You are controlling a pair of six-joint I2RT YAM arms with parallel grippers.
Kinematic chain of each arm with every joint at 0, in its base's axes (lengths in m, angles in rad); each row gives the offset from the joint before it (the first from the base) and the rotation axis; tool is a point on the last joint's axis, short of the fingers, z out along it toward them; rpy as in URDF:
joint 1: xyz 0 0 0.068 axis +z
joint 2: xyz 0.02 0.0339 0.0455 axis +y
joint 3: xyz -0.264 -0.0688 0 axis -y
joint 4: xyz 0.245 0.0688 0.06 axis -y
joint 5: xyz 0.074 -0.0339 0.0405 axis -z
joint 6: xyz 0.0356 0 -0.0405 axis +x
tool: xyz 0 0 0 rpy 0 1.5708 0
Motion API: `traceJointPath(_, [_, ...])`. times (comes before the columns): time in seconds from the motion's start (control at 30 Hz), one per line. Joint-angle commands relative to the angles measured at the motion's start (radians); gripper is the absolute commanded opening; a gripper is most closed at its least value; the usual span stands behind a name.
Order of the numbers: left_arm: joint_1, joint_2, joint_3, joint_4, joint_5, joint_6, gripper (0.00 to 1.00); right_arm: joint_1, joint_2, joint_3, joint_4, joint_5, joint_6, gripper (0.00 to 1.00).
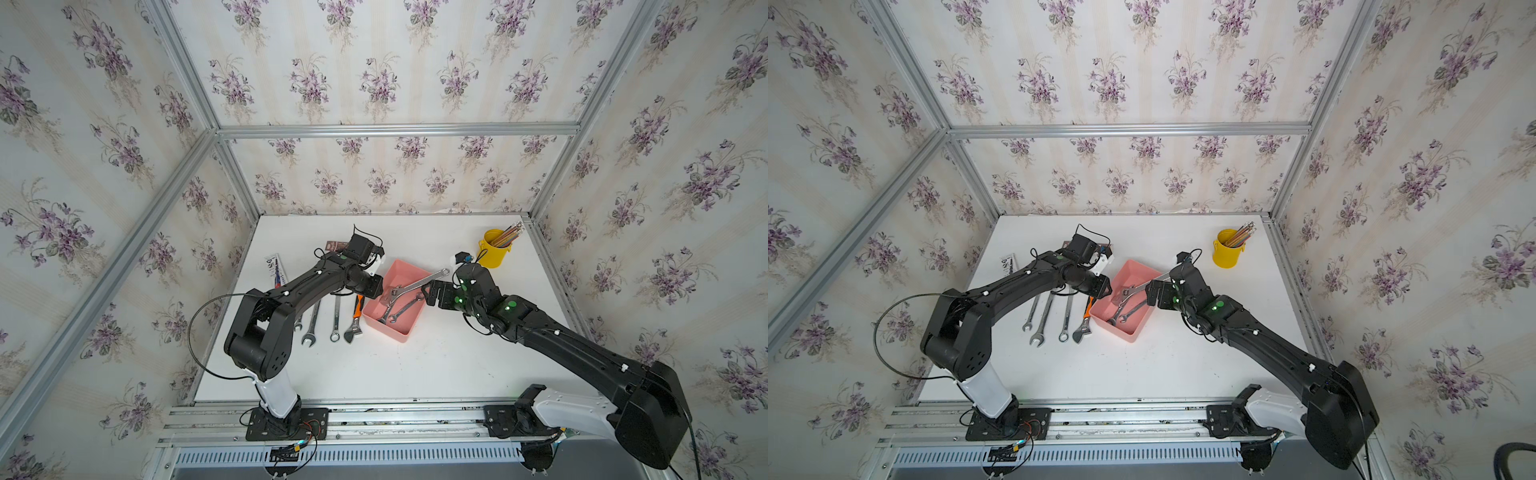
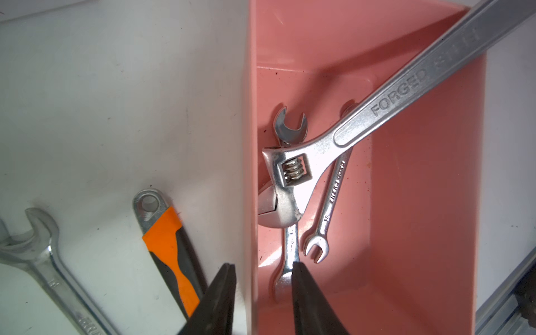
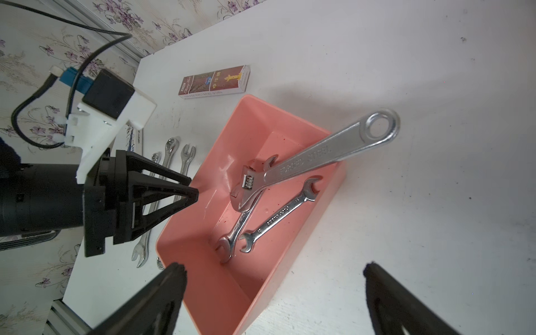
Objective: Take out the wrench from the storage box
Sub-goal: Adjust the storage box at the center of the board.
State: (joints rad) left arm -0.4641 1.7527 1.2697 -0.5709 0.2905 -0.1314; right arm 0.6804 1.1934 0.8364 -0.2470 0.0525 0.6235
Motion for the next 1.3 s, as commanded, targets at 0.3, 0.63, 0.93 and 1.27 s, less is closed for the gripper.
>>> traceJointPath(0.3, [-0.045,0.000,-0.009,-0.034,-0.113,-0.078,0.18,0.001,-0.013,0.001,-0.009,0.028,-0.018,1.00])
traceJointPath(0.63, [-0.096,-0.069,-0.073,-0.045,-0.164,-0.235,0.03,0.001,-0.033,0.001,-0.015,0.037,-0.014,1.00])
traceJointPath(0.93, [-0.219,-0.148,-0.159,0.024,-0.261,-0.553,0.02,0.001,-0.032,0.003,0.001,0.004,0.016,1.00])
traceJointPath(1.27, [-0.320,-0.129,-0.179,0.121,-0.301,-0.722,0.06,0.001,-0.031,0.011,-0.014,-0.004,0.054,0.99])
